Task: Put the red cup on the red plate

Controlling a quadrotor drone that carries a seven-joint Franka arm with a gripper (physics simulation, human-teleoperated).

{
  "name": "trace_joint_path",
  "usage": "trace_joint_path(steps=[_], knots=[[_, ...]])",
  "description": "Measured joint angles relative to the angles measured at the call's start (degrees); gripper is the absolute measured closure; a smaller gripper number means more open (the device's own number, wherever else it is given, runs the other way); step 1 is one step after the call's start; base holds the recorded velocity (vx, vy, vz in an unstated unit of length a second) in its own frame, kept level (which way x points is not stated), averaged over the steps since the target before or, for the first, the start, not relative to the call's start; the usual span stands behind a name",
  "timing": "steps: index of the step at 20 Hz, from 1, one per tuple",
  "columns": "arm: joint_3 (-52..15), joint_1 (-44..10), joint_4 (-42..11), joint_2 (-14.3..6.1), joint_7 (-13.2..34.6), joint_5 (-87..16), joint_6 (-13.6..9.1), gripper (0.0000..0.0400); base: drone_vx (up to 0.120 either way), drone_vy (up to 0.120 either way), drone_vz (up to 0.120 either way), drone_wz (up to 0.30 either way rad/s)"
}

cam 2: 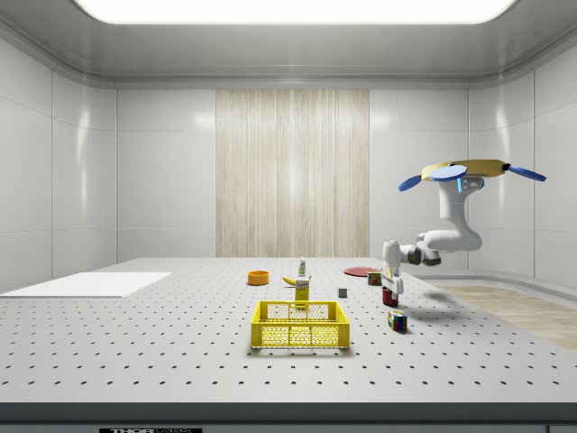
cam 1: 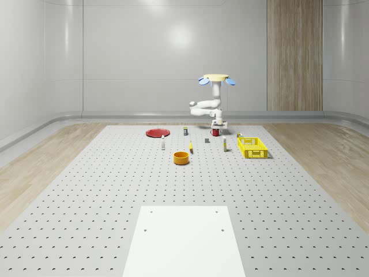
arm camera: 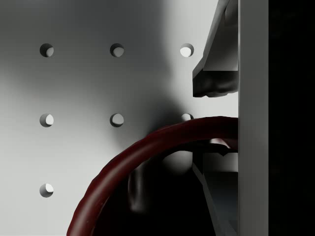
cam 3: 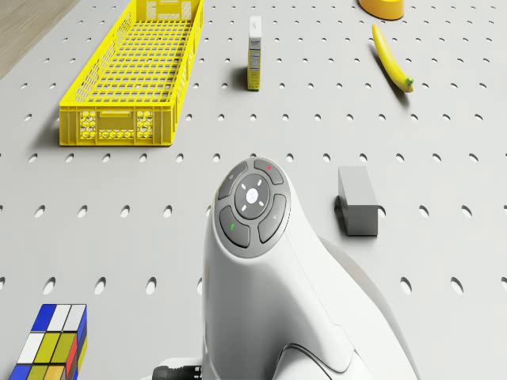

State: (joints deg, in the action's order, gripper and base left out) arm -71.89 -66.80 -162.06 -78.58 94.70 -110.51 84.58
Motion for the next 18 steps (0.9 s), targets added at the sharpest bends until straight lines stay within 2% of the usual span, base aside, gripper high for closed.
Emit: trace_joint_path(steps=[3, 9, 13, 18], knots=[[0.0, -0.1, 0.0, -0.4, 0.1, 0.1, 0.4, 0.0287, 0.0, 0.0, 0.0, 0.0], [-0.9, -0.4, -0.1, -0.9, -0.4, 1.1, 0.6, 0.0288, 0.0, 0.0, 0.0, 0.0], [-3.3, -0.5, -0.5, -1.2, 0.6, 3.5, 0.0, 0.0296, 0.0, 0.0, 0.12, 0.0], [-5.0, -0.8, -0.8, -1.7, 0.5, 5.3, 0.0, 0.0299, 0.0, -0.12, 0.12, 0.0]])
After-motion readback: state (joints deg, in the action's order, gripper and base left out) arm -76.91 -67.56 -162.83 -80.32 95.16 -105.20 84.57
